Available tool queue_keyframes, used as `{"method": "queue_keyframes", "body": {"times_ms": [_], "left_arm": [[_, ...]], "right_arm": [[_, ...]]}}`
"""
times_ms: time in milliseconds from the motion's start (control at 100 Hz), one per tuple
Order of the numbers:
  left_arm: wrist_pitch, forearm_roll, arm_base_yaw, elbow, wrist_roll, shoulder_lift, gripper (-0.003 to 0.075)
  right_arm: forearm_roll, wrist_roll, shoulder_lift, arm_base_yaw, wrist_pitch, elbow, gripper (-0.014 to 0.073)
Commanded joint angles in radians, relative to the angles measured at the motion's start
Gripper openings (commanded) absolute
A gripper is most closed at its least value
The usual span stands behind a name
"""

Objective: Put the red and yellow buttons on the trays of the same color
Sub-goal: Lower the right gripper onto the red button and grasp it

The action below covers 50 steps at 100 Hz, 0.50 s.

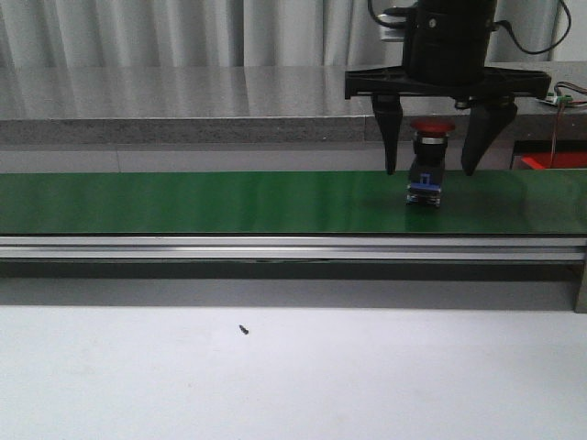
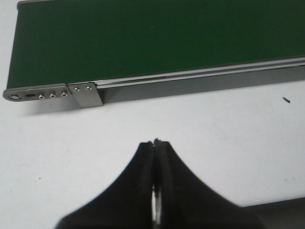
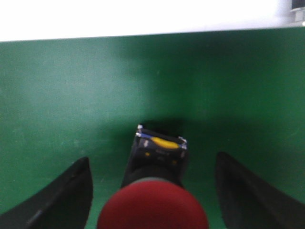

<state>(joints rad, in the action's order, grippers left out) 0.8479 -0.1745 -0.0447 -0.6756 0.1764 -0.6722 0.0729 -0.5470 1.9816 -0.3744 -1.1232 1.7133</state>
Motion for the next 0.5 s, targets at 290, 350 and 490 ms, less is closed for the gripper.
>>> {"method": "queue_keyframes", "body": {"times_ms": [290, 350, 490], "left_arm": [[-0.052, -0.019, -0.008, -0.024, -0.003, 0.002, -0.0020], [-0.052, -0.019, -0.008, -0.024, -0.003, 0.002, -0.0020], [-0.052, -0.019, -0.008, -0.024, -0.003, 0.002, -0.0020]], "right_arm": [[0.004, 0.009, -0.051, 0.021, 0.001, 0.030, 0.0216], [0.010, 0.034, -0.060, 0.021, -0.001, 0.030, 0.0216], [0.036, 0.088, -0.101, 0.021, 0.001, 0.030, 0.0216]]}}
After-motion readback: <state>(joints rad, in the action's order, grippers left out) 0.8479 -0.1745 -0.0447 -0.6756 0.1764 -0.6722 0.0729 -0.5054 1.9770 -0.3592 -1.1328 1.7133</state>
